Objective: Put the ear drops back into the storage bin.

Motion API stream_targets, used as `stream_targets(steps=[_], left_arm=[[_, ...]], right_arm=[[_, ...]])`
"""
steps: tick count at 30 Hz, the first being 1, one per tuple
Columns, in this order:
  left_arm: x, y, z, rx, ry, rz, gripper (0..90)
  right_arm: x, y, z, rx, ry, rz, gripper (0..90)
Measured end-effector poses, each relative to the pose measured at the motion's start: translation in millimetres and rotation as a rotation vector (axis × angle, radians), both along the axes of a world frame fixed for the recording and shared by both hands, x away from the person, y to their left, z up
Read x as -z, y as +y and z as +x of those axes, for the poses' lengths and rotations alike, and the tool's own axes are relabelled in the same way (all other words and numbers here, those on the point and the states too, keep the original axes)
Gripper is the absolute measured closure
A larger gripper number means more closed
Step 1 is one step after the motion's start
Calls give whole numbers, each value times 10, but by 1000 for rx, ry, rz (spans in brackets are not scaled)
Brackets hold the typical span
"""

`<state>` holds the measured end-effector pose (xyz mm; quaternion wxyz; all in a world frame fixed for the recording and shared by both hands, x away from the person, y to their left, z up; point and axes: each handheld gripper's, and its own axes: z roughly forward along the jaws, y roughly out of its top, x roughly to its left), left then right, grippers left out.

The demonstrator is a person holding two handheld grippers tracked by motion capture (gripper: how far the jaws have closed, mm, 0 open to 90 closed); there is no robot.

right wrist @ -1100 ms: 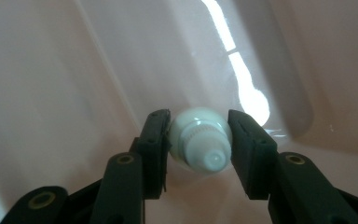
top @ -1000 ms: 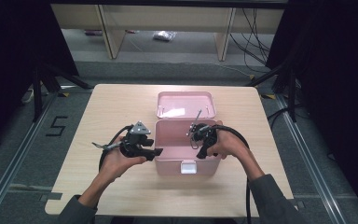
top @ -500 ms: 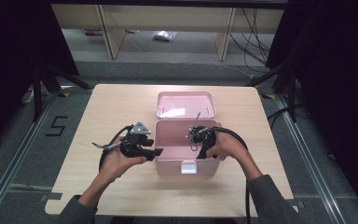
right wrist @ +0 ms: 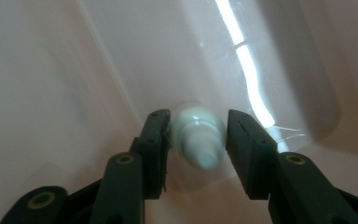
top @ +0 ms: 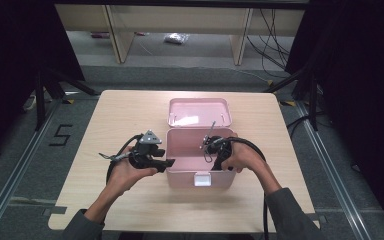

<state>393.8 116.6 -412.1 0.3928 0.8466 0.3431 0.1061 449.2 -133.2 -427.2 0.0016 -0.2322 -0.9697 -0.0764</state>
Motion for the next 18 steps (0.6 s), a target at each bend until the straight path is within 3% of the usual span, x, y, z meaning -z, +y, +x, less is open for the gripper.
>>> stream_targets(steps=[2,4,5,10,11,15,18], left_arm=[[-3,-3,-3,-1,3,3,482],[-2,-3,2,5,5,4,481],[1,-7,2,0,3,4,480],[-1,-11,-4,-1,3,4,479],[0,-13,-7,-4,2,3,479],[-1,-10,1,1,1,3,479],[-2,-13,-2,-1,-1,-1,478]], right_arm=[[-14,-14,-1,-10,9,15,614],[-26,-28,12,-40,-21,21,617],[-45,-30,-15,-6,-7,24,611],[-122,-66,1,-29,-34,59,572],[-146,-60,-26,10,-23,54,556],[-236,-86,-34,-17,-42,93,502],[-306,-109,-52,-5,-47,119,469]])
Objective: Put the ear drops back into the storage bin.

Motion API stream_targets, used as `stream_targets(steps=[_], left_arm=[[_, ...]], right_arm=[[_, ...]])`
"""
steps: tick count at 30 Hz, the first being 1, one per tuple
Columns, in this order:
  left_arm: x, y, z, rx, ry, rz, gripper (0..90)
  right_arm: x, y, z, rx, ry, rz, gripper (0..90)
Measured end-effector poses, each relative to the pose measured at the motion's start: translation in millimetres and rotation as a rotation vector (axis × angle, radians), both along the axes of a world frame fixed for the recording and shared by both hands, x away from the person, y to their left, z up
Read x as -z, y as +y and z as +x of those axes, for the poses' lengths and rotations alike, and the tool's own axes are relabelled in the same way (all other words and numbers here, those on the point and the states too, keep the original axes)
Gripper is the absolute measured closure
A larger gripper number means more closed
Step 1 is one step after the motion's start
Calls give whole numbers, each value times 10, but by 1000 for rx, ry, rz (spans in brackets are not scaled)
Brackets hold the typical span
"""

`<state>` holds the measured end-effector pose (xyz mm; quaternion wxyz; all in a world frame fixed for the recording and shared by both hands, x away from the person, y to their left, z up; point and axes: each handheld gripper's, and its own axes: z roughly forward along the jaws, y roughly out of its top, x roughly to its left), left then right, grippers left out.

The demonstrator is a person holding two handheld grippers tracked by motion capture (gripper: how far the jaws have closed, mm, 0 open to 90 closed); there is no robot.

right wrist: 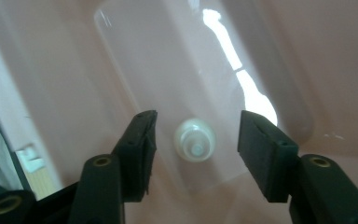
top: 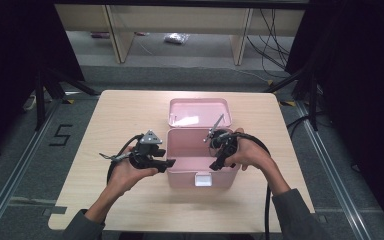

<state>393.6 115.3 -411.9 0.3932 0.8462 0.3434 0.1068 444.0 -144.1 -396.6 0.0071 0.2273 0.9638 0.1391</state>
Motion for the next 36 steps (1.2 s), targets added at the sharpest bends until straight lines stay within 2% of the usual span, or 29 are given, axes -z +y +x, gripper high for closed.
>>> stream_targets(steps=[3,4,10,14,21,28,36], left_arm=[[-2,3,0,10,5,-4,473],[-1,1,-3,4,-1,-2,473],[3,1,-2,-4,0,1,473],[8,-2,-6,-2,18,-8,472],[8,-1,-6,-1,19,-8,471],[7,2,-2,1,18,-6,471],[3,4,5,11,6,-3,471]], right_arm=[[-88,-46,-29,18,-17,75,455],[-105,-60,-28,5,-25,92,449],[-222,-167,-34,21,-47,149,449],[-296,-236,-43,39,-53,189,451],[-408,-361,-49,85,-79,225,454],[-478,-428,-49,106,-98,253,451],[-558,-488,-3,170,-152,263,443]])
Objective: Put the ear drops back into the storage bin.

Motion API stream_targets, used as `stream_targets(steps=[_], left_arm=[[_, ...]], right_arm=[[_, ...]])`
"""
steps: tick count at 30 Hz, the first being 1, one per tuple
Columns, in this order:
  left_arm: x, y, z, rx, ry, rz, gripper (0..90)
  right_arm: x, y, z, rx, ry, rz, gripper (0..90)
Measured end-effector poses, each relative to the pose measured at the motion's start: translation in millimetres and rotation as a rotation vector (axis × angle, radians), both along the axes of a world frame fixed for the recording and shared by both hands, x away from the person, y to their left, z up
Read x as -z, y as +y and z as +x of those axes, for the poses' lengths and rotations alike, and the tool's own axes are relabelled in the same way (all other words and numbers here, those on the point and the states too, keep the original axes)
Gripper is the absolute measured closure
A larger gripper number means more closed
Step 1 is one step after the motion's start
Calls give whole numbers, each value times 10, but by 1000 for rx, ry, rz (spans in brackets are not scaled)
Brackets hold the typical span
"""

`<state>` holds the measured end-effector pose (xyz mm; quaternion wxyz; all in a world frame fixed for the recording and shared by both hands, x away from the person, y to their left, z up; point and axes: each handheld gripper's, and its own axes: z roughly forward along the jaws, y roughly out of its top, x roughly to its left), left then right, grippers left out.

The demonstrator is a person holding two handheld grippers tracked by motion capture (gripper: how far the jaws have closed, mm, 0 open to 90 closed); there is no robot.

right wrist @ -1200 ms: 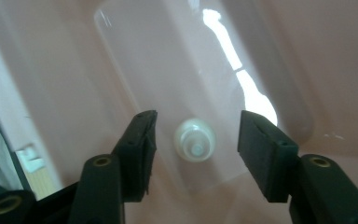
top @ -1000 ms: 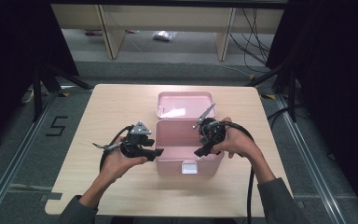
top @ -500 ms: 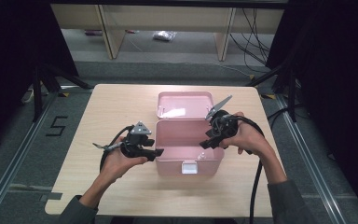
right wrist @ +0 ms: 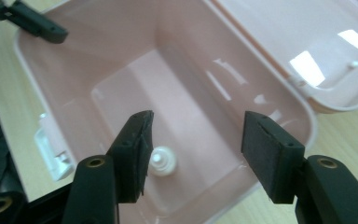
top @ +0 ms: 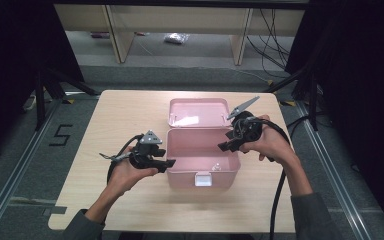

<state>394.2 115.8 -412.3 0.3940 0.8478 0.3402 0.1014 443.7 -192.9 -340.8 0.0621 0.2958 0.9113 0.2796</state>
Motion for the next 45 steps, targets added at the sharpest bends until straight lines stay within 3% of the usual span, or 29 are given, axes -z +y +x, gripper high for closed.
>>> stream_targets(steps=[6,9,11,17,19,20,28,29,41,45], left_arm=[[5,-1,-1,-10,-1,-1,470],[1,-3,-8,-13,-3,5,471],[1,-4,-9,-13,-5,5,470],[10,-12,-9,-15,13,-6,468],[12,-14,-9,-16,14,-6,467],[12,-14,-9,-15,14,-6,467],[14,-13,-9,-16,13,-7,466],[13,-12,-9,-16,13,-6,466],[17,-17,-15,-19,7,0,464],[18,-16,-11,-17,12,-6,465]], right_arm=[[15,-100,118,73,-64,27,437],[36,-139,141,146,-38,38,439],[47,-170,173,174,-49,45,438],[90,-269,290,211,-98,67,440],[99,-282,322,246,-90,75,441],[119,-296,355,246,-114,74,441],[162,-316,481,340,-107,100,444],[177,-319,505,339,-123,101,446],[260,-314,676,412,-103,102,448],[289,-314,742,407,-118,92,445]])
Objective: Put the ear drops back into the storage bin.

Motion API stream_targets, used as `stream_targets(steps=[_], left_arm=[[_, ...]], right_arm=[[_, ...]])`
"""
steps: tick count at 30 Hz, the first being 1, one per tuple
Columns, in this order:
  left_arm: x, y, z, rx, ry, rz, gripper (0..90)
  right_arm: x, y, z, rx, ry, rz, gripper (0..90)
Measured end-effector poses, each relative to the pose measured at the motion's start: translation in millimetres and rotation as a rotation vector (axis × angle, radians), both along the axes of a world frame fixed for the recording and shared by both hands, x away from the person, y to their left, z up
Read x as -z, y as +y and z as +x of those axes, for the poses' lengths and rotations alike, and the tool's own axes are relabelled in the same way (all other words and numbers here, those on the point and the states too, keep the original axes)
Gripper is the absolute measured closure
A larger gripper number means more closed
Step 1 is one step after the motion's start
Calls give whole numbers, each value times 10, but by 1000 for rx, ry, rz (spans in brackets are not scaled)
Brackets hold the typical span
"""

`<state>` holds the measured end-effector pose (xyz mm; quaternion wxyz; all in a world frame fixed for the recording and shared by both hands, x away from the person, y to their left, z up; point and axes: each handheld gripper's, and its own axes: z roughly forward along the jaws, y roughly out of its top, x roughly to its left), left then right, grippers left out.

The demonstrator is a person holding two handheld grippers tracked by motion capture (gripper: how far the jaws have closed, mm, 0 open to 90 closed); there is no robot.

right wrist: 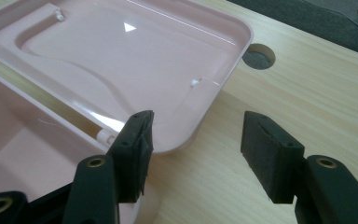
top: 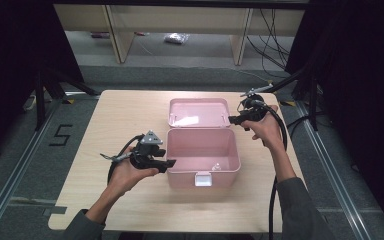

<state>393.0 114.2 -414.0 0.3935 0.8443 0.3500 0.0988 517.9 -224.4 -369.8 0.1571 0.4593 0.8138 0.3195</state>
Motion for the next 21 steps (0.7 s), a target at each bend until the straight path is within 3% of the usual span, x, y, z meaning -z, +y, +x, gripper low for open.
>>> stream_targets(steps=[6,7,12,19,20,21], left_arm=[[-4,7,24,-2,-9,3,468],[-6,9,30,-6,4,-5,470],[-60,29,98,-20,-28,-7,467],[-108,29,305,-54,-50,13,447],[-103,27,349,-56,-45,17,445],[-97,27,391,-60,-37,16,443]], right_arm=[[12,13,42,6,19,-2,443],[21,18,45,10,18,4,442],[35,16,71,-6,6,5,441],[56,6,111,7,15,8,440],[69,7,130,10,-7,11,445],[74,13,136,17,6,27,447]])
